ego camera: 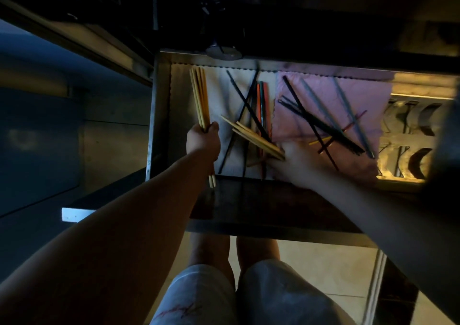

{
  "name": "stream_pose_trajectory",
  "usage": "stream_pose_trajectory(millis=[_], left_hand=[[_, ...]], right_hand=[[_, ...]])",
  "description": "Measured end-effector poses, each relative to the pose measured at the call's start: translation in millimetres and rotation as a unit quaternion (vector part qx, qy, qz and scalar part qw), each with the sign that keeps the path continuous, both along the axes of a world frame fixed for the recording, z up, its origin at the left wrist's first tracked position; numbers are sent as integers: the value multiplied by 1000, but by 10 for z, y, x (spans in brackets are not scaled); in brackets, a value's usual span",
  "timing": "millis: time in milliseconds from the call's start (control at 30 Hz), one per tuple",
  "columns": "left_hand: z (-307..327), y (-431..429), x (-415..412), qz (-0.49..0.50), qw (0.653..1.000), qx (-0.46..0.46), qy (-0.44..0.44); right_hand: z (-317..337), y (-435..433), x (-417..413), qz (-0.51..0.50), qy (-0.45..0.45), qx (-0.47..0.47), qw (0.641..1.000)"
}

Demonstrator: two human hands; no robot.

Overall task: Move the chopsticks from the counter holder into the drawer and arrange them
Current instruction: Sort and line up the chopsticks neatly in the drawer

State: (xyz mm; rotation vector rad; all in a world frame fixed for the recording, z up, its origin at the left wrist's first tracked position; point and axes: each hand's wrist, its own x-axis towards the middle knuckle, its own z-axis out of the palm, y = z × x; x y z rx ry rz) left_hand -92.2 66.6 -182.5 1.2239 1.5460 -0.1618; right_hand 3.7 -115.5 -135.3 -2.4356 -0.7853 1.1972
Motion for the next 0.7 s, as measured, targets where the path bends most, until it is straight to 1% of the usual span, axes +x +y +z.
stream_pose_trajectory(millis=[100, 233, 300, 433, 500, 567, 633, 700], left_hand=[[29, -90, 74, -12, 1000, 7, -7], [72, -191, 134, -29, 1000, 1, -13], [107, -247, 173, -52, 999, 9, -2], [162, -378, 213, -80, 997, 6, 16], [186, -444, 235, -91, 996, 5, 25], [220, -501, 261, -101, 994, 10, 31], [245, -535, 300, -98, 994, 19, 32], [244, -544, 341, -108, 992, 37, 50]], right_hand=[[126, -41, 47, -25, -37, 23, 999], [377, -156, 148, 4, -123, 85, 989], [508, -228, 194, -1, -158, 111, 981], [703, -372, 221, -20, -191, 138, 972], [763, -457, 230, -55, -182, 147, 971], [828, -529, 243, -122, -118, 178, 969], [884, -597, 255, -192, -81, 208, 956], [945, -657, 273, -263, -94, 228, 933]])
